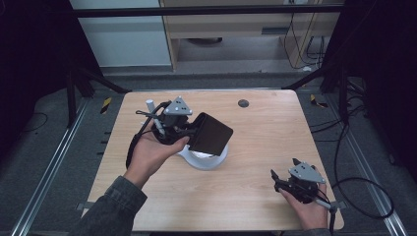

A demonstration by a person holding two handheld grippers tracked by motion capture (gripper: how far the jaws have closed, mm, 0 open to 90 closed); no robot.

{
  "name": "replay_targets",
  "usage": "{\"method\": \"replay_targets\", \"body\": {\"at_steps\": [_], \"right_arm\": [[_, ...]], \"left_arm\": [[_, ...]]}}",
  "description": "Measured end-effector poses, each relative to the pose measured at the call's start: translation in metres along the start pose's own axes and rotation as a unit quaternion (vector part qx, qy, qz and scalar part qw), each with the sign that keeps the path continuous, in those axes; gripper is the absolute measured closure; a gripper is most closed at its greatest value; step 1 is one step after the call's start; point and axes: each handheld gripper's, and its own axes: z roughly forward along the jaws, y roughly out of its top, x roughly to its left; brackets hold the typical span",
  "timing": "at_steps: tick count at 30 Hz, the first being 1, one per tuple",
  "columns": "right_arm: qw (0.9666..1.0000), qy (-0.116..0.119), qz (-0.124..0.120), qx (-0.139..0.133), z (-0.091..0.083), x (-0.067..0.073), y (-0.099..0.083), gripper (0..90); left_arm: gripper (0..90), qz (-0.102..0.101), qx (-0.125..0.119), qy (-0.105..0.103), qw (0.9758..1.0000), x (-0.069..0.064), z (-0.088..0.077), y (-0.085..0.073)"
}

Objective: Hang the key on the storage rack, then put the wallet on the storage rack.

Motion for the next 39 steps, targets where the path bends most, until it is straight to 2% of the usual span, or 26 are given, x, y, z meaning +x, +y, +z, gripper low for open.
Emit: {"method": "replay_targets", "body": {"at_steps": [1,5,24,34,39], "right_arm": [[1.0000,-0.001,0.000,0.000,0.000,0.000,0.000,16.6],[1.0000,-0.004,0.002,0.000,-0.002,-0.002,-0.001,16.6],[0.9999,-0.002,-0.008,0.008,0.000,0.001,-0.002,16.2],[0.9999,-0.001,-0.008,0.013,0.000,0.000,-0.003,15.8],[0.9999,0.000,-0.009,0.013,0.000,0.000,-0.003,15.6]], "left_arm": [[80.1,0.009,0.007,0.005,0.9999,0.000,-0.002,0.002],[80.1,0.014,0.010,0.011,0.9998,0.002,-0.005,0.005],[80.1,0.028,0.033,0.034,0.9985,0.009,-0.008,0.003],[80.2,0.035,0.051,0.040,0.9973,0.012,0.000,0.001],[80.1,0.034,0.062,0.046,0.9964,0.015,0.009,-0.002]]}}
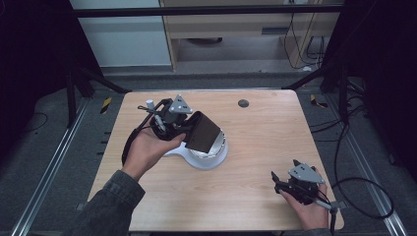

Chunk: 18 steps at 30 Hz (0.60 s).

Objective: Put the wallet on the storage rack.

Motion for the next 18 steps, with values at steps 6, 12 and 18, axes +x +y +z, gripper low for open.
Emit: {"method": "replay_targets", "body": {"at_steps": [6,12,18], "right_arm": [[1.0000,0.000,0.002,0.002,0.000,-0.001,-0.001,15.3],[1.0000,0.002,0.003,0.003,0.000,-0.001,-0.001,14.9],[1.0000,0.004,0.001,0.005,0.000,-0.001,-0.001,14.7]], "left_arm": [[80.1,-0.002,0.011,-0.002,0.9999,0.001,0.015,-0.004],[80.0,-0.006,0.028,-0.010,0.9996,0.001,0.036,-0.009],[80.0,-0.010,0.038,-0.020,0.9990,0.002,0.051,-0.009]]}}
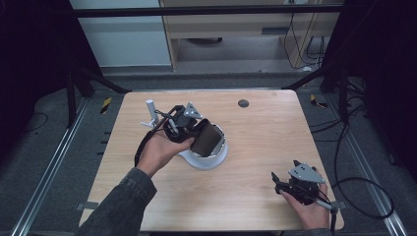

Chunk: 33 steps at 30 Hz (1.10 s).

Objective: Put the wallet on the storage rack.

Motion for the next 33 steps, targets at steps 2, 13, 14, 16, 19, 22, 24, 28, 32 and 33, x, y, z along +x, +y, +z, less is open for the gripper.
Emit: {"method": "replay_targets", "body": {"at_steps": [2,13,14,16,19,22,24,28,32,33], "right_arm": [[1.0000,0.000,0.000,0.000,0.000,0.000,0.000,14.6],[1.0000,0.001,0.001,0.000,-0.001,-0.002,0.000,14.5],[1.0000,0.002,0.001,0.000,-0.001,-0.001,0.000,14.5],[1.0000,0.003,0.002,0.002,0.000,-0.001,-0.001,14.3],[1.0000,0.004,0.002,0.003,0.000,-0.001,-0.001,14.2],[1.0000,0.004,0.002,0.003,0.000,-0.001,0.000,14.2],[1.0000,0.004,0.001,0.004,0.000,-0.001,-0.001,14.2],[1.0000,0.005,0.001,0.004,0.000,-0.001,-0.001,14.1],[1.0000,0.007,0.001,0.006,0.000,0.000,-0.001,14.0],[1.0000,0.007,0.001,0.005,0.000,0.000,-0.001,14.0]], "left_arm": [[80.0,0.001,0.003,-0.006,1.0000,0.000,0.004,0.001],[79.4,-0.011,0.005,-0.008,0.9999,0.003,0.009,0.006],[79.4,-0.018,0.003,-0.012,0.9998,0.005,0.009,0.004],[79.3,-0.024,0.004,-0.006,0.9997,0.007,0.009,0.003],[78.9,-0.028,0.006,-0.004,0.9996,0.008,0.011,0.002],[78.6,-0.042,-0.004,-0.006,0.9991,0.012,0.013,-0.001],[78.4,-0.046,-0.008,-0.004,0.9989,0.012,0.013,-0.002],[77.6,-0.047,-0.009,0.001,0.9988,0.013,0.013,-0.002],[72.3,-0.055,-0.024,0.013,0.9981,0.013,0.010,-0.003],[71.2,-0.056,-0.026,0.020,0.9979,0.013,0.009,-0.004]]}}
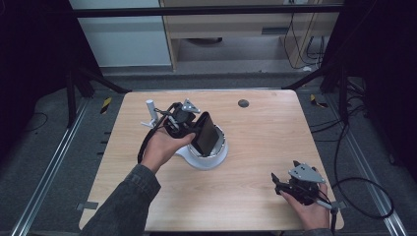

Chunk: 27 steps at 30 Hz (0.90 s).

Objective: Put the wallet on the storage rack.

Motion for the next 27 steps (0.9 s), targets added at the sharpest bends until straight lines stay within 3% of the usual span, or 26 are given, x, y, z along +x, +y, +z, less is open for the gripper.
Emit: {"method": "replay_targets", "body": {"at_steps": [18,19,27], "right_arm": [[1.0000,-0.001,-0.001,0.001,-0.001,0.000,0.000,13.8],[1.0000,-0.001,-0.002,0.002,-0.001,0.000,0.000,13.7],[1.0000,0.003,-0.003,0.004,-0.001,0.001,0.000,13.6]], "left_arm": [[63.7,-0.001,-0.028,0.022,0.9994,0.003,-0.024,-0.005],[62.3,0.000,-0.037,0.032,0.9988,0.002,-0.029,-0.005],[54.6,0.000,-0.084,0.047,0.9953,-0.002,-0.054,-0.004]]}}
